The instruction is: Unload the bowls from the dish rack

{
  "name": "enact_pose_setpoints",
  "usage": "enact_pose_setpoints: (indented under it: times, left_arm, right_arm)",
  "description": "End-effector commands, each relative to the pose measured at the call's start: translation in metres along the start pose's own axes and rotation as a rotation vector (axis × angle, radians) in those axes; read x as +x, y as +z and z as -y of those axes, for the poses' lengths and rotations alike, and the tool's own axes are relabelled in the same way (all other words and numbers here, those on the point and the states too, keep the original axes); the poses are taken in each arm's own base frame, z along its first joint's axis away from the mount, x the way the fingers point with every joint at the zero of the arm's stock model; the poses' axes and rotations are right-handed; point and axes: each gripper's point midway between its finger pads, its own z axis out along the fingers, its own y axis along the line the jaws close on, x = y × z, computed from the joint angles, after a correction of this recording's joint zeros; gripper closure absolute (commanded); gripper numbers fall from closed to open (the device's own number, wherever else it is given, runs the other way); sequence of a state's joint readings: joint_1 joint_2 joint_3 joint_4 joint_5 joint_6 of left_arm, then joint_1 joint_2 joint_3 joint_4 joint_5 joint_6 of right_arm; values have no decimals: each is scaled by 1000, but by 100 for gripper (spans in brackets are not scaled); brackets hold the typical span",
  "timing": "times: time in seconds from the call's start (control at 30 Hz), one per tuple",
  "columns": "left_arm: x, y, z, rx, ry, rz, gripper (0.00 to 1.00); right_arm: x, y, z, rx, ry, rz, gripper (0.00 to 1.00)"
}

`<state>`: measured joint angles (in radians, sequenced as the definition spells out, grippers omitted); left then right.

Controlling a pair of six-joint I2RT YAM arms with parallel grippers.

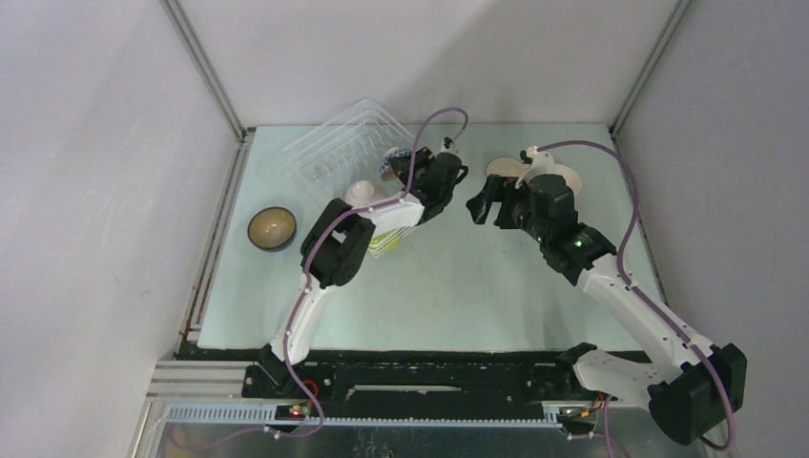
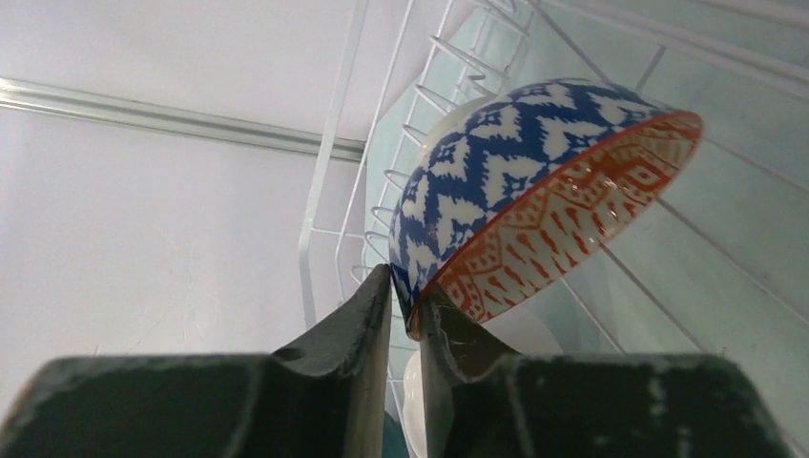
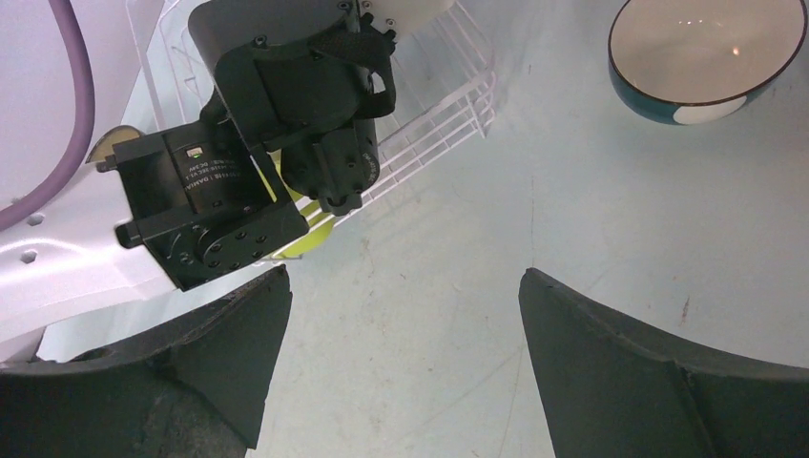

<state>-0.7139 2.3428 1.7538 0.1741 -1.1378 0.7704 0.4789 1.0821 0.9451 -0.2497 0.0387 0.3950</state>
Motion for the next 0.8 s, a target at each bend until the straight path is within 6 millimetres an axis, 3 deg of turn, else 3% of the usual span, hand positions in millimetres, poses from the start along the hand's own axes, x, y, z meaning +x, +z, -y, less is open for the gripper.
enact_pose_setpoints:
  times: [0.0, 0.47, 0.63, 0.77]
  left_arm:
    - [-3, -3, -25, -81, -50, -9, 79]
    - [-4, -10, -52, -136, -91, -9, 91]
    - [-5, -16, -72, -155, -146, -5, 99]
    - [-6, -24, -93, -165, -203, 7, 100]
  right_arm:
    - [-9, -1, -3, -15, 10, 33, 3]
    - [-11, -4, -1, -5, 12, 42, 4]
    - [-16, -9, 1, 8, 17, 68, 4]
    - [-21, -19, 4, 2, 30, 140, 5]
